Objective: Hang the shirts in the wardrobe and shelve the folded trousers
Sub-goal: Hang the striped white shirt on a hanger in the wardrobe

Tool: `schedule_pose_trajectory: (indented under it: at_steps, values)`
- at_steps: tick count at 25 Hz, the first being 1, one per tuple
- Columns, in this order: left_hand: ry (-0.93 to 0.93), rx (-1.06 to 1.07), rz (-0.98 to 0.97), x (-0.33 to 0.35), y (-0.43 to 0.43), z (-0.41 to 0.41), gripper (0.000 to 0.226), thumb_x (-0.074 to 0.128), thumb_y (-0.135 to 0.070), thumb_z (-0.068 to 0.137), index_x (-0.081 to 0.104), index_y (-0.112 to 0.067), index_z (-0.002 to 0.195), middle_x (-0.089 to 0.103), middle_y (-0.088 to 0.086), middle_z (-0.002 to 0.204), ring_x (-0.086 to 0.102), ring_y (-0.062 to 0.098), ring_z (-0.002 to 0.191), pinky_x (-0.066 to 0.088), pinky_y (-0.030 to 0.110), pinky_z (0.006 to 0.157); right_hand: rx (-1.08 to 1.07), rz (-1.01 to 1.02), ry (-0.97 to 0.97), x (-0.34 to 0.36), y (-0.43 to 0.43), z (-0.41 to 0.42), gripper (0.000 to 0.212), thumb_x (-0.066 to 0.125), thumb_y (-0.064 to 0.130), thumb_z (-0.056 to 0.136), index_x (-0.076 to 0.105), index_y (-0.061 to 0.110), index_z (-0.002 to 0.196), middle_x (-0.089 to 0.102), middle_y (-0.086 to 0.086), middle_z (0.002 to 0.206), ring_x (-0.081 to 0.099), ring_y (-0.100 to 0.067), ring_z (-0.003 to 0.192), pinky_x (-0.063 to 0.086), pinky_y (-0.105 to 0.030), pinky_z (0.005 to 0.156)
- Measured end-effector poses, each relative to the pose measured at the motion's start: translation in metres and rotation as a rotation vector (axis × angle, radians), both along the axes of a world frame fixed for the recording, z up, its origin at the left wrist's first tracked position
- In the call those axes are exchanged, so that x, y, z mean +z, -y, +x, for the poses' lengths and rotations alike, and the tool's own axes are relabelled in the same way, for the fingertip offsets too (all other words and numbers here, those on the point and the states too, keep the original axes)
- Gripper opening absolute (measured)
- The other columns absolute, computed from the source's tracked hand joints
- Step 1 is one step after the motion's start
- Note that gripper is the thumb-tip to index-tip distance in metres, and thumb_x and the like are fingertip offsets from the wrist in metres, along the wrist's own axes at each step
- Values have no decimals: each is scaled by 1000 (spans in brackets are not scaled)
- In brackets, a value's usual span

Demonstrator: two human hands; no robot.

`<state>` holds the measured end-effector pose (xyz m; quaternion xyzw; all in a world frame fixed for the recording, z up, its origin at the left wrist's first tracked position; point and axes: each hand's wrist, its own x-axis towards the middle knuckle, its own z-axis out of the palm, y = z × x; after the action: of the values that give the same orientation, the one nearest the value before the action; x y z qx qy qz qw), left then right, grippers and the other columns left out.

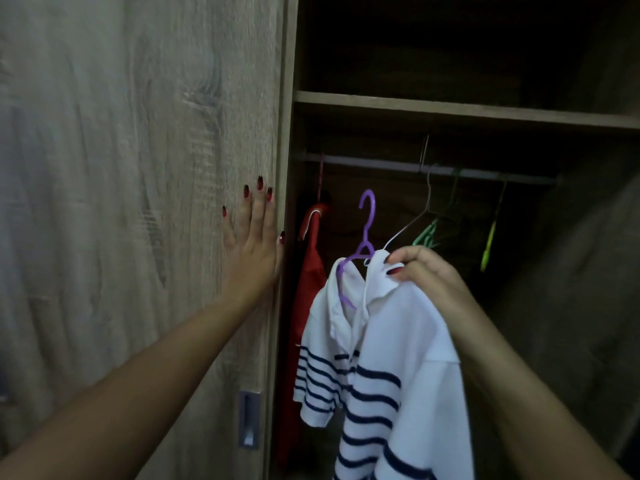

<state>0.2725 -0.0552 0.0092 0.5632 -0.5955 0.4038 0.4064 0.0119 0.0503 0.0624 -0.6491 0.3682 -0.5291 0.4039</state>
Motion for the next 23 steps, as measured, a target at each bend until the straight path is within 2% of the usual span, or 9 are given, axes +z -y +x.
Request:
schedule_pose_trajectory:
  at_steps: [5, 8, 10, 14, 16, 18, 20, 23]
  values:
    - [-26, -22, -11, 0, 2, 0, 63, 40, -24, 99, 12, -4, 152, 7, 17, 161, 5, 32, 149, 7, 60, 117, -63, -63, 94, 20, 44, 36, 13, 51, 10, 89, 59, 20, 87, 60, -2, 96, 59, -11, 79, 50, -15, 59]
    - [-22, -3, -38, -1, 7, 0, 58, 33, -26, 100, 18, -3, 151, 11, 17, 160, 11, 34, 148, 14, 62, 115, -133, -158, 90, 39, 92, 53, 14, 50, 13, 90, 58, 20, 99, 58, 3, 106, 58, -13, 95, 51, -24, 76]
    - [-11, 4, -55, -3, 9, 2, 57, 30, -28, 100, 19, -3, 150, 12, 17, 159, 13, 34, 148, 17, 63, 114, -204, -226, 26, 48, 129, 62, 19, 48, 12, 91, 56, 16, 108, 56, 5, 107, 56, -15, 102, 47, -23, 77]
    - [10, 9, -81, -1, 10, 3, 60, 40, -26, 98, 19, -3, 150, 10, 16, 159, 13, 34, 148, 19, 63, 114, -305, -197, -130, 44, 196, 72, 26, 45, 7, 92, 54, 9, 117, 54, -14, 122, 54, -27, 112, 43, -30, 90]
    - [17, 22, -88, -1, 10, 3, 61, 41, -26, 98, 19, -3, 150, 10, 16, 159, 13, 33, 148, 19, 63, 113, -343, -185, -245, 32, 220, 70, 30, 45, 2, 90, 54, 2, 118, 51, -21, 127, 52, -33, 116, 38, -25, 89]
    - [22, 23, -95, -1, 11, 3, 61, 41, -26, 98, 19, -2, 149, 11, 16, 159, 14, 34, 148, 20, 63, 113, -370, -228, -334, 21, 235, 66, 32, 45, -5, 88, 54, -6, 118, 50, -25, 128, 50, -35, 119, 34, -20, 86]
    - [24, 27, -93, -1, 11, 3, 61, 41, -25, 98, 19, -2, 149, 11, 16, 159, 14, 34, 148, 21, 63, 113, -360, -243, -408, 15, 245, 62, 32, 47, -6, 83, 58, -10, 113, 54, -26, 123, 51, -36, 118, 36, -21, 85]
    - [11, 35, -73, -1, 10, 2, 60, 37, -27, 99, 16, -4, 150, 9, 15, 160, 10, 33, 148, 19, 62, 114, -311, -286, -520, 9, 270, 57, 31, 46, 4, 65, 70, -7, 82, 67, -23, 94, 64, -37, 96, 46, -26, 76]
